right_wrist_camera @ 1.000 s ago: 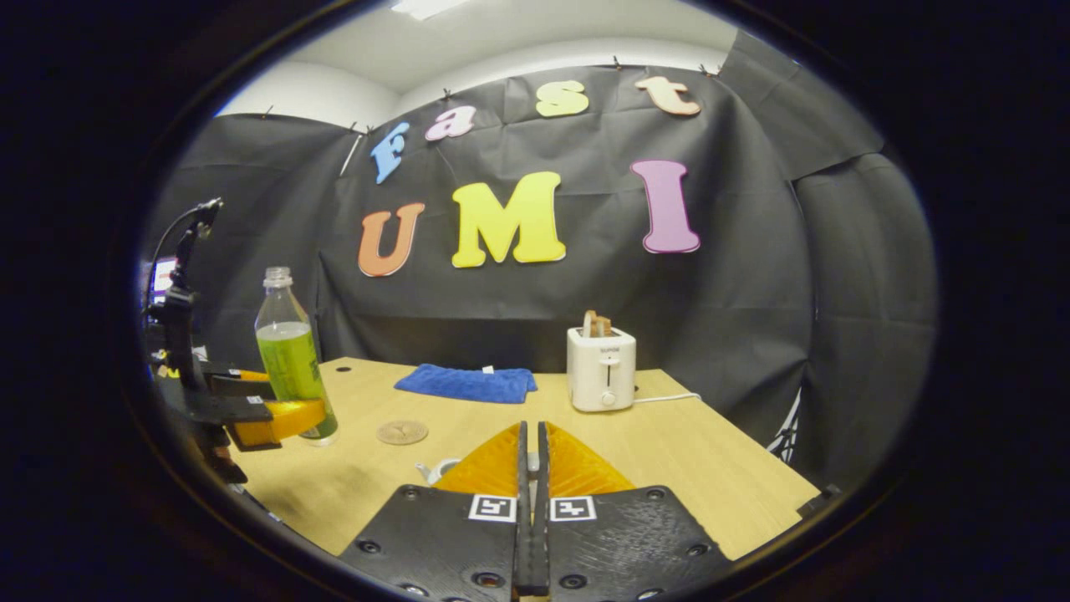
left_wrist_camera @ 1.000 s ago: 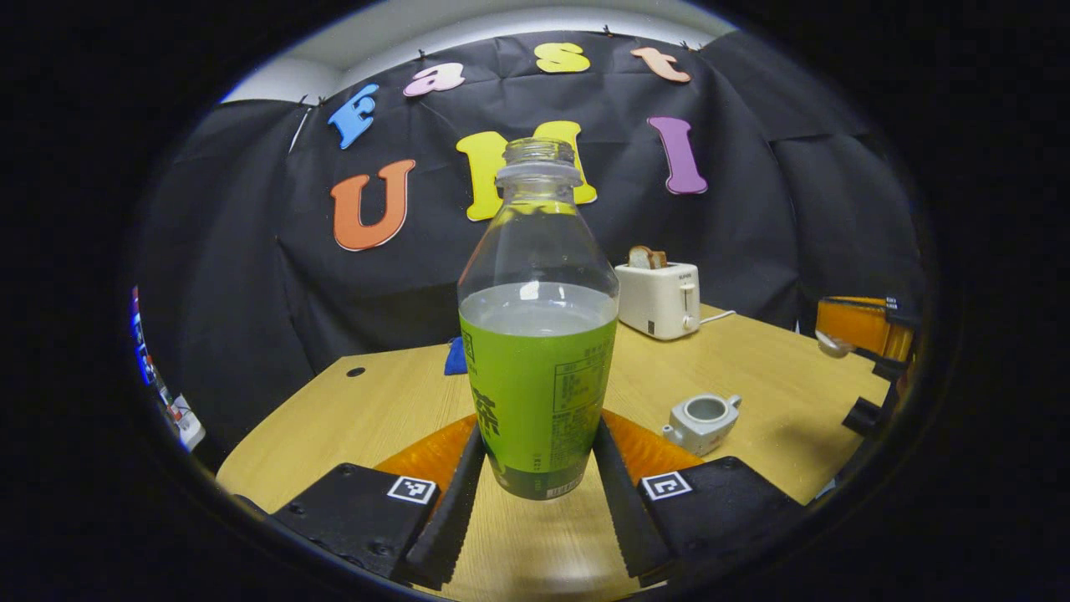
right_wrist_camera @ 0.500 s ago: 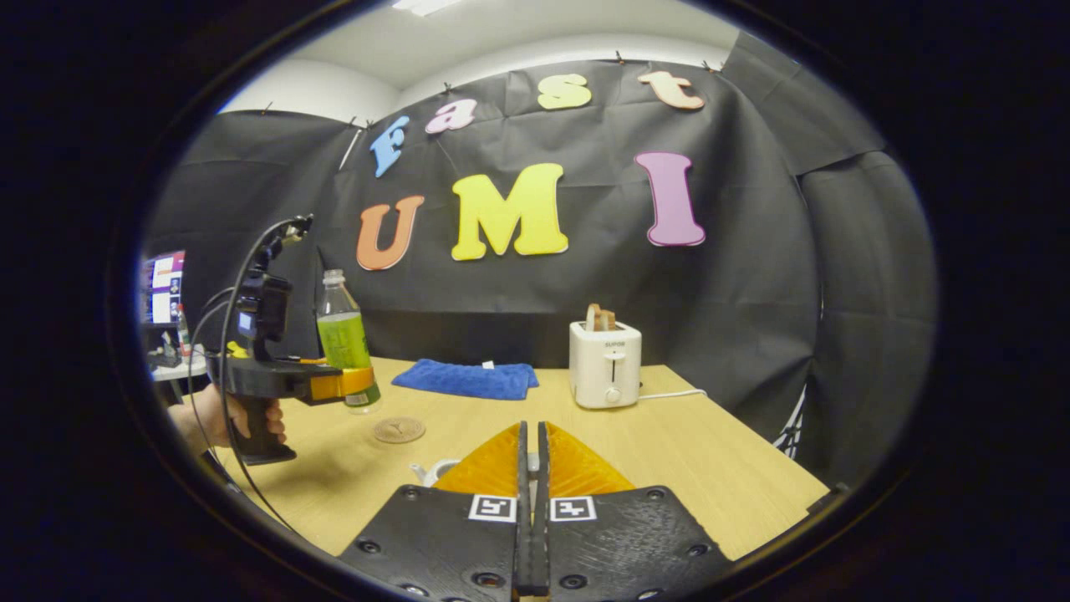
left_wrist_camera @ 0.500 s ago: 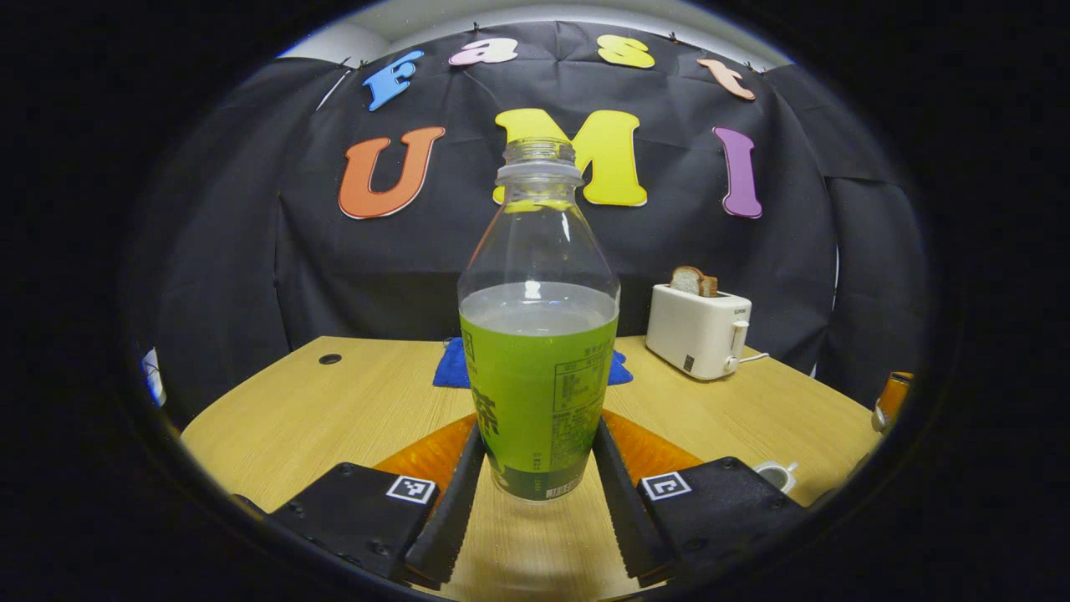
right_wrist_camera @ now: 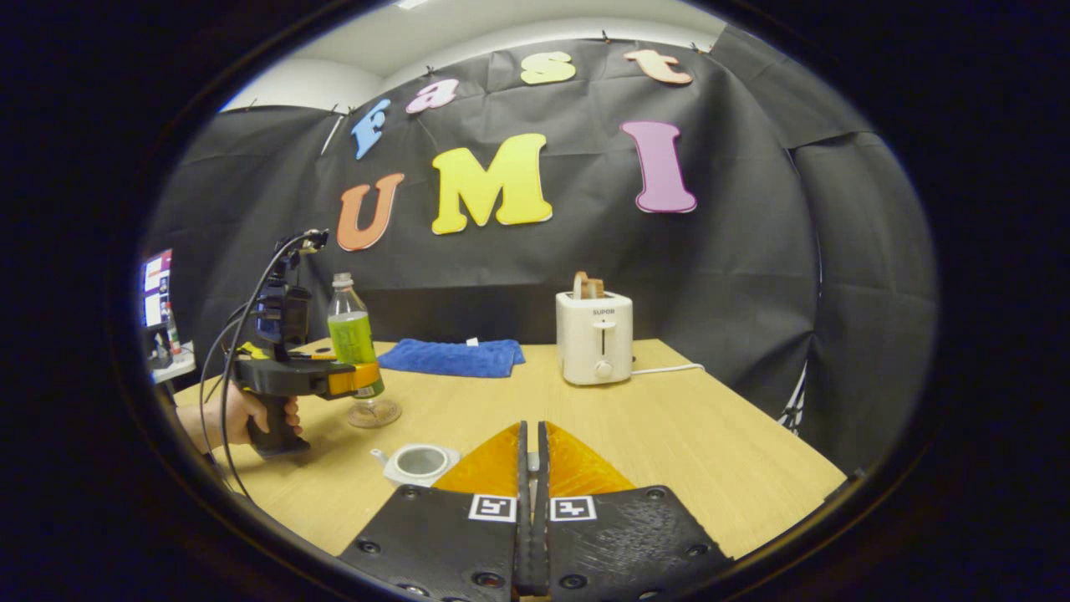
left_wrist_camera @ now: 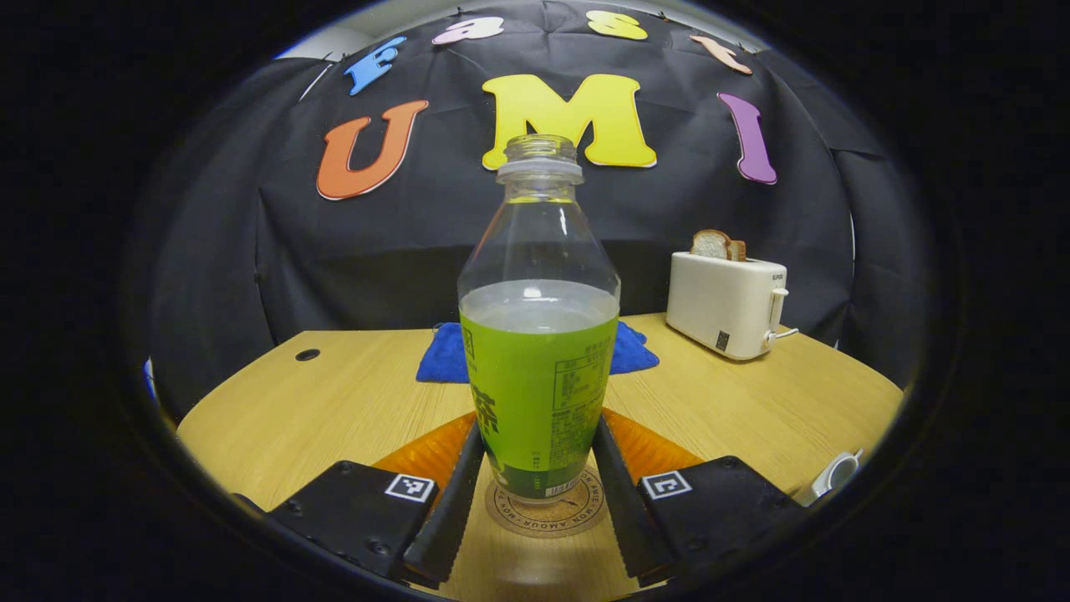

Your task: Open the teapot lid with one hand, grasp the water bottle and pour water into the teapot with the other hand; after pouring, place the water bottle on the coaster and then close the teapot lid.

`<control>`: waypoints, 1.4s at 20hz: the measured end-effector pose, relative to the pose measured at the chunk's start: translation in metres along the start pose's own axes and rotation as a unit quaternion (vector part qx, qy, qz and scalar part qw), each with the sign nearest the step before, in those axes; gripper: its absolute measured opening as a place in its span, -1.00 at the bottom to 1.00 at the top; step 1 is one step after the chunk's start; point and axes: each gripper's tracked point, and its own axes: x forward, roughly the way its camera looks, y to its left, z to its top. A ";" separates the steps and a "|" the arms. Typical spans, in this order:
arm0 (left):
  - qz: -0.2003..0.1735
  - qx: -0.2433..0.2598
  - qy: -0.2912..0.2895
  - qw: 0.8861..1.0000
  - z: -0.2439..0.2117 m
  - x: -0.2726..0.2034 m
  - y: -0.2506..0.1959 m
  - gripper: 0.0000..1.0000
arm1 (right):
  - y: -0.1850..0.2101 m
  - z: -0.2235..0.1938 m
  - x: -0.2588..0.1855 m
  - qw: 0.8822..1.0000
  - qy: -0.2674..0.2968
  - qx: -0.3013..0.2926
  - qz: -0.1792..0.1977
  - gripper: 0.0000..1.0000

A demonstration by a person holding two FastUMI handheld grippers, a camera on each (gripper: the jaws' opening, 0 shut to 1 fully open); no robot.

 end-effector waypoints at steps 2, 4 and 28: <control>-0.001 -0.005 0.005 1.000 -0.005 0.003 0.000 0.51 | 0.000 -0.004 0.004 1.000 0.004 0.001 0.001 -1.00; -0.003 -0.006 0.011 1.000 -0.010 0.005 -0.002 0.51 | 0.000 -0.006 0.006 1.000 0.007 0.002 0.002 -1.00; 0.032 -0.036 0.028 0.998 -0.022 -0.107 0.036 0.97 | 0.058 0.029 0.010 0.997 -0.028 -0.032 0.058 -1.00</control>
